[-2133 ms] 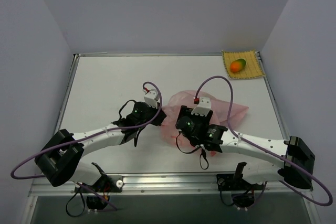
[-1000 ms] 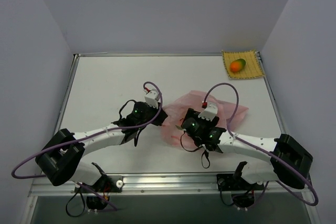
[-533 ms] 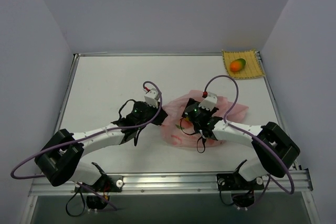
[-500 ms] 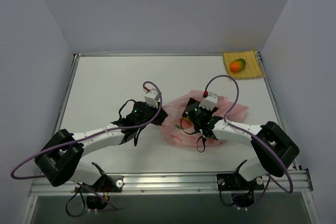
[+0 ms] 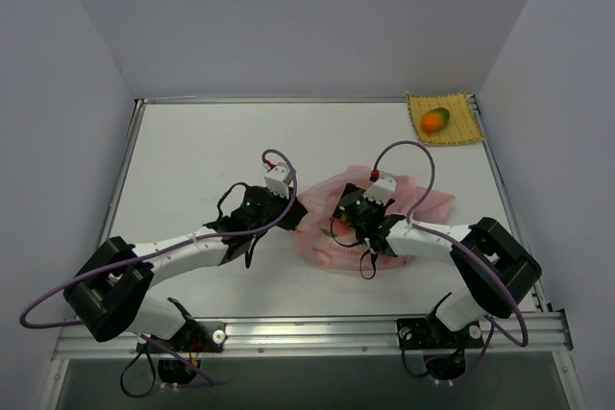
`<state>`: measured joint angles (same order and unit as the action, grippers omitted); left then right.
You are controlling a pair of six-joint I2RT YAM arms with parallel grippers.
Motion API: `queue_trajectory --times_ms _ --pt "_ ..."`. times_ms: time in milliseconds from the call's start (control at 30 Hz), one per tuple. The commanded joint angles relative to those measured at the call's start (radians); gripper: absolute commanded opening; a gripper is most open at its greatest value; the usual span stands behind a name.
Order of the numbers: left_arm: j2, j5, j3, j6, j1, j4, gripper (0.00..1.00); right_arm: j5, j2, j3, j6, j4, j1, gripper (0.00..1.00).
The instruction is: Take the fake fruits out of the plastic bag
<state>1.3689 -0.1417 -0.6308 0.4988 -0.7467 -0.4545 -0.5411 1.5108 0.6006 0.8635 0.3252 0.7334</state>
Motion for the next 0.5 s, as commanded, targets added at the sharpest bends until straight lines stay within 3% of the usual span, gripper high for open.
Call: queue_trajectory --times_ms 0,100,133,233,333,467 --pt "-0.008 -0.013 -0.03 0.0 -0.006 -0.041 0.02 -0.072 -0.072 0.013 0.006 -0.057 0.027 0.83" --pt "-0.011 -0.013 -0.03 0.0 -0.006 -0.039 0.02 -0.082 -0.086 0.013 -0.004 -0.087 0.04 0.76" --pt "-0.013 -0.013 -0.03 0.001 -0.006 -0.041 0.02 -0.085 -0.09 0.007 -0.001 -0.094 0.044 0.65" --pt "-0.014 -0.01 -0.029 0.0 -0.006 -0.039 0.02 -0.108 -0.133 -0.022 0.015 -0.116 0.066 0.44" --pt "-0.013 -0.012 -0.029 0.0 -0.006 -0.041 0.02 -0.109 -0.191 -0.05 0.012 -0.136 0.07 0.49" --pt "-0.013 -0.013 -0.029 0.0 -0.006 -0.042 0.02 -0.094 -0.276 -0.062 0.006 -0.167 0.099 0.46"
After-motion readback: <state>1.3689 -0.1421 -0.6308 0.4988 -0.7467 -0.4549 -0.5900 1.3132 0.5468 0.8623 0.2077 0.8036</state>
